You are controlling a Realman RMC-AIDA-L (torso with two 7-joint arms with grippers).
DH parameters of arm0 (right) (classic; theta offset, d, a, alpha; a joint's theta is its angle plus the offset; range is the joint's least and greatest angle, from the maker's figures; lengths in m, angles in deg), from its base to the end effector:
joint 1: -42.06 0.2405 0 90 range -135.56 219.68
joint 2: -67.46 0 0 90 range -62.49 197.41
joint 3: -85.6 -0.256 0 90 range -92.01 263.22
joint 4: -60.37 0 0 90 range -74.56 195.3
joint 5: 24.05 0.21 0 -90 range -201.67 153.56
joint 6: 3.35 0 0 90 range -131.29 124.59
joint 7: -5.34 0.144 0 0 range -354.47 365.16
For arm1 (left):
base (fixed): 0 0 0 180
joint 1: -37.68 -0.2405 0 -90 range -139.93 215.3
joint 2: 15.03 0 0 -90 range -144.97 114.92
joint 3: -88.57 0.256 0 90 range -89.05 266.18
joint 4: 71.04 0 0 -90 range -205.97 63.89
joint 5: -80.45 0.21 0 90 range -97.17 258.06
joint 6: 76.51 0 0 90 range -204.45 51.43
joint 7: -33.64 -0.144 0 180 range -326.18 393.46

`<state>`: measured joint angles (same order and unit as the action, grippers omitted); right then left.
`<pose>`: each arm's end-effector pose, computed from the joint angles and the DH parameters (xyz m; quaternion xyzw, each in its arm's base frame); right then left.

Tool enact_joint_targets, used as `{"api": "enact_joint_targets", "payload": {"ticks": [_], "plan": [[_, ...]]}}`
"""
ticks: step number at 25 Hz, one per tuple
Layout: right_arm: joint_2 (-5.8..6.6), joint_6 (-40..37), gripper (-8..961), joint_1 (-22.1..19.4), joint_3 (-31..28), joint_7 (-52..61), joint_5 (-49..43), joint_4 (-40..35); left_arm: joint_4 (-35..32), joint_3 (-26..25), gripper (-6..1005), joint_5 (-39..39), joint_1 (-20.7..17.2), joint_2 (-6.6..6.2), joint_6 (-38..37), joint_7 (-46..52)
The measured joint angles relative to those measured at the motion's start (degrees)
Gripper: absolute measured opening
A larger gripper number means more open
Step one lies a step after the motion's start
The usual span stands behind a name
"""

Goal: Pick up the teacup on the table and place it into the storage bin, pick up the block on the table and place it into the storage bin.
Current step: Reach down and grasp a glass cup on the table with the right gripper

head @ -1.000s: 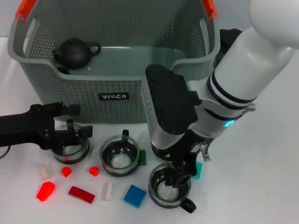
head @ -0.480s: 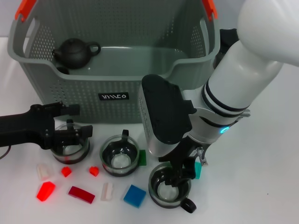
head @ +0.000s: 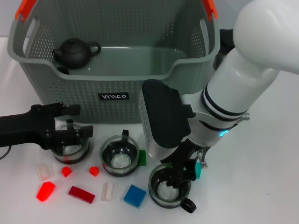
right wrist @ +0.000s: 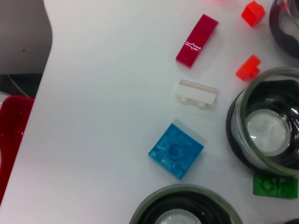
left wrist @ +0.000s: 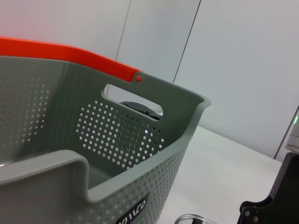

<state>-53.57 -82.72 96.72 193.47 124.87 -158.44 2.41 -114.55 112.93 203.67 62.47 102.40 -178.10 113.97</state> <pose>0.0989 0.3293 -0.1208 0.9613 0.1019 0.2535 0.0361 -0.3038 0.2899 0.0498 -0.9216 -0.2558 -0.2500 0.1505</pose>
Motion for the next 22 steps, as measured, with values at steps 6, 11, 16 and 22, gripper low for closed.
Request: {"api": "enact_joint_targets", "payload": {"ticks": [6,11,16,22], "plan": [[0.0,0.3,490,-0.2,0.5,0.3,-0.1,0.0,0.0,0.0,843,0.0,0.0,0.0,0.0,0.0],[0.0,1.3,364,-0.1,2.1,1.4,-0.2,0.0,0.0,0.0,843,0.0,0.0,0.0,0.0,0.0],[0.01,1.2,213,0.0,2.4,2.3,-0.2,-0.1,0.0,0.0,844,0.0,0.0,0.0,0.1,0.0],[0.0,1.1,96,0.0,2.4,2.6,-0.2,-0.2,0.0,0.0,843,0.0,0.0,0.0,0.2,-0.1]]}}
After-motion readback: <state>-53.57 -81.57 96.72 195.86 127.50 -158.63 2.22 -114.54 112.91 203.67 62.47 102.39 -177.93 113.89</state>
